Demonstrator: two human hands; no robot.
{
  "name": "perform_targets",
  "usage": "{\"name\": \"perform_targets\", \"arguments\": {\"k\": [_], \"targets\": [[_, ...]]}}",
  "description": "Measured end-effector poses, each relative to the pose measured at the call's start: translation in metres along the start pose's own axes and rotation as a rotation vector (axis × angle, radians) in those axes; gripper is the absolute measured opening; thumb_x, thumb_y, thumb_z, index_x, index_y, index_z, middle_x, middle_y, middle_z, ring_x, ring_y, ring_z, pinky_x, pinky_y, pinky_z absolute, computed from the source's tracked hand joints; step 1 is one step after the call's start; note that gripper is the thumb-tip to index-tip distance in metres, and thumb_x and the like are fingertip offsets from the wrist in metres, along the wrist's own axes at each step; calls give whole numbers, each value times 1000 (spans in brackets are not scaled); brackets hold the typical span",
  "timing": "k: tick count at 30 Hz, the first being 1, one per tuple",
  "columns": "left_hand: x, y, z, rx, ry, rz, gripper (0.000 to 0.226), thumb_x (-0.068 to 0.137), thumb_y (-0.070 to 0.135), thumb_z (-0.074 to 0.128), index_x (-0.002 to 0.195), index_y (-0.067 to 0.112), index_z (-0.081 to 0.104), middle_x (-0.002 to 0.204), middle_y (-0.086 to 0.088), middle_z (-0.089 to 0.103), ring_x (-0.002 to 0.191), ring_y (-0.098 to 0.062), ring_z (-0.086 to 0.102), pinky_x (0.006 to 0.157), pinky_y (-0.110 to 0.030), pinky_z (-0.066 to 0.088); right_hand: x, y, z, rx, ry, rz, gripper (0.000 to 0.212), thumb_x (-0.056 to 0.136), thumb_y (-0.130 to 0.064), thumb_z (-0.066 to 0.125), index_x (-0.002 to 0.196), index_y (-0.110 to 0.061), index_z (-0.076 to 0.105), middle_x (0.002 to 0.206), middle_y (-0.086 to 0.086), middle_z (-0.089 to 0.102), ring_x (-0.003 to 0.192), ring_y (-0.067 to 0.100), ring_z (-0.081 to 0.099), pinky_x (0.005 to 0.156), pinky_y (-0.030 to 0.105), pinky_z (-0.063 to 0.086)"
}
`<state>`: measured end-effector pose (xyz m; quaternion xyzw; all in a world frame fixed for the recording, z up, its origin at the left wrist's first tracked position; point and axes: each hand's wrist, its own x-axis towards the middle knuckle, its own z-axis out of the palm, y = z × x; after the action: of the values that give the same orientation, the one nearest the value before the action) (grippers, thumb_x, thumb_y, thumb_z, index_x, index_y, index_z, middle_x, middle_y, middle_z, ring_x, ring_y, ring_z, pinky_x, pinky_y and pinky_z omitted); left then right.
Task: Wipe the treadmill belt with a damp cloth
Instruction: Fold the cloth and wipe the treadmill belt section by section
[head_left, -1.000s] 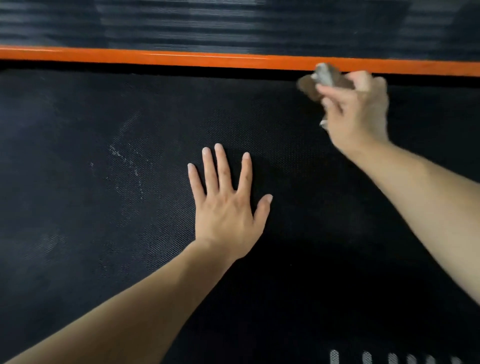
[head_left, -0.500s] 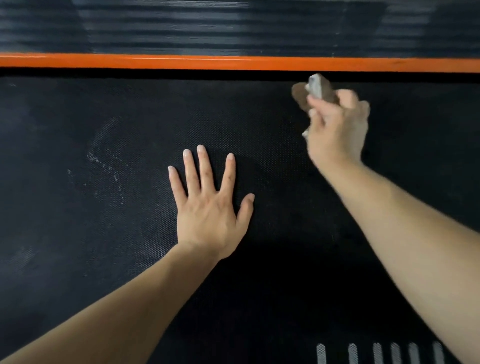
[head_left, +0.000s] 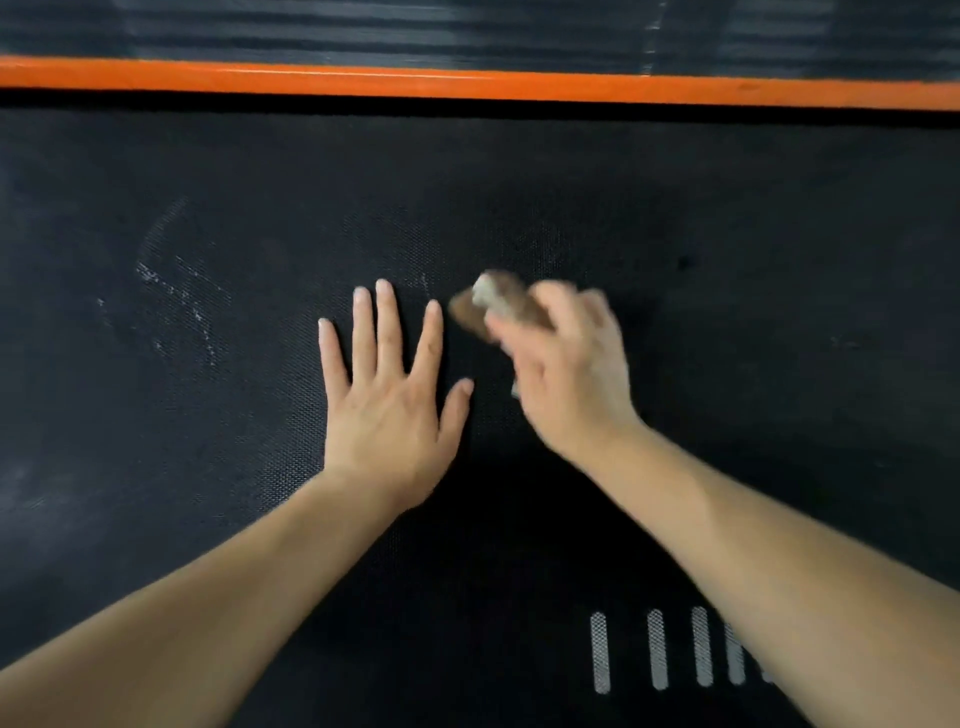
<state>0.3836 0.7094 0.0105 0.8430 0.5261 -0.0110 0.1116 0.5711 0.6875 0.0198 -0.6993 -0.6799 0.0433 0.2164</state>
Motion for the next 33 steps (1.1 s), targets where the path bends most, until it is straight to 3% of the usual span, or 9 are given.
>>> {"name": "perform_targets", "arguments": {"k": [4,7,9,15,17,22,26,29,33], "targets": [[-34,5,5,28,-2,32,73,102,56,25,163,15,19,170,-22,6,158,-39,-1,124,-64,4,-2,25,-13,-26,-83,-141,37,76,-11,73,110,-26,75,109,9,64,84,37,55,72,47,50],[-33,5,7,57,10,32,74,103,56,24,163,14,18,170,-23,6,158,-39,-1,124,-64,4,38,64,-16,-128,115,210,30,88,-18,62,114,-26,74,113,10,63,89,38,52,75,49,50],[-33,6,7,76,7,46,76,103,59,23,163,13,17,170,-23,5,158,-39,-1,124,-64,3,39,65,-16,-132,137,368,29,93,-21,58,118,-27,72,121,7,59,96,35,50,83,48,49],[-34,6,8,102,-21,27,80,101,63,22,163,14,15,170,-23,2,158,-39,-3,123,-66,4,-54,6,-22,6,-103,-132,29,87,-18,61,111,-28,74,114,8,63,89,36,55,74,45,48],[-34,6,8,108,-23,26,80,101,63,22,164,15,14,170,-22,2,158,-39,-3,123,-66,3,-41,29,-24,-11,-98,-151,28,86,-19,61,108,-29,76,112,9,65,87,39,55,73,48,50],[-34,8,7,98,-39,19,79,102,63,20,164,15,11,170,-22,-1,158,-39,-6,124,-65,1,-3,55,-24,-99,86,359,30,93,-19,58,119,-27,71,125,8,57,101,38,49,85,51,48],[-34,8,5,90,-56,18,79,101,63,16,164,16,8,170,-22,-4,158,-39,-8,124,-64,1,-63,1,-15,-31,-27,75,32,92,-24,52,115,-27,73,121,10,58,95,38,51,79,47,46],[-43,8,6,59,-49,17,78,102,60,16,164,14,8,170,-21,-4,158,-37,-9,125,-63,1,-67,10,-22,-24,-118,-54,32,91,-26,50,113,-28,74,121,10,59,96,38,51,79,51,47],[-71,13,10,20,-54,19,76,104,58,17,163,11,8,171,-20,-3,158,-36,-9,125,-61,1,-41,43,-28,-88,60,285,29,93,-18,59,117,-25,72,121,10,58,99,40,48,87,52,46]]}}
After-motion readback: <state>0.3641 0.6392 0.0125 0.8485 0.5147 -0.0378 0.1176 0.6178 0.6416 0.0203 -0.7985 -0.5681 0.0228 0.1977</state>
